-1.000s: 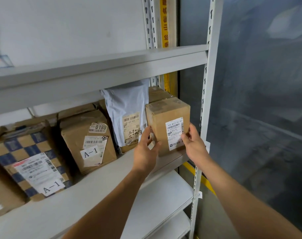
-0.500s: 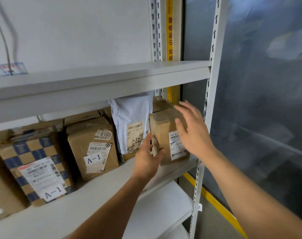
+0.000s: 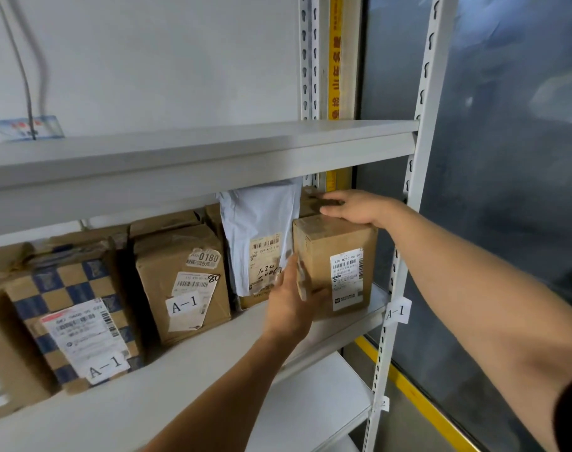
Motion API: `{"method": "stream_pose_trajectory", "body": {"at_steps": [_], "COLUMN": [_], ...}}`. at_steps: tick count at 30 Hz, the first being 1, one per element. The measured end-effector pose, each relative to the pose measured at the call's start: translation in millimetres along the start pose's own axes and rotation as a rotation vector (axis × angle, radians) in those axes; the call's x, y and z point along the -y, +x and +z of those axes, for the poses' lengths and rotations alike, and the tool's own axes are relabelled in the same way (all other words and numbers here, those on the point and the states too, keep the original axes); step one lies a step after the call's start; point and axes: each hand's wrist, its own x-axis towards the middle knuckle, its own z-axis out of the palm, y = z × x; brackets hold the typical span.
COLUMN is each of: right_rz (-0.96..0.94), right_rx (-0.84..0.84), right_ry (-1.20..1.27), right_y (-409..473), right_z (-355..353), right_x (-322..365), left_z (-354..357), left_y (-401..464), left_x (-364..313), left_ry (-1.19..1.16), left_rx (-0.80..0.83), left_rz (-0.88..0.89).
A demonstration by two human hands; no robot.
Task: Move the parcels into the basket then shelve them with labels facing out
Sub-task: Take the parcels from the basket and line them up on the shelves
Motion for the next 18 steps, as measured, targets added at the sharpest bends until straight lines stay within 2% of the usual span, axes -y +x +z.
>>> {"method": "stream_pose_trajectory", "body": {"at_steps": [10, 18], "right_rz": [0.100, 0.081], "right_rx": [0.053, 0.047], "right_ry": [0.172, 0.118], "right_y": [15.7, 21.4], "right_z": [4.3, 16.1], "right_x": [-12.8, -6.8], "left_z": [8.9, -0.3], "left_y": [3.2, -5.9], "left_x": [9.8, 16.7], "left_ry": [0.052, -0.020], "left_rx": [-0.041, -0.084], "left_rz": [-0.001, -0.024]}}
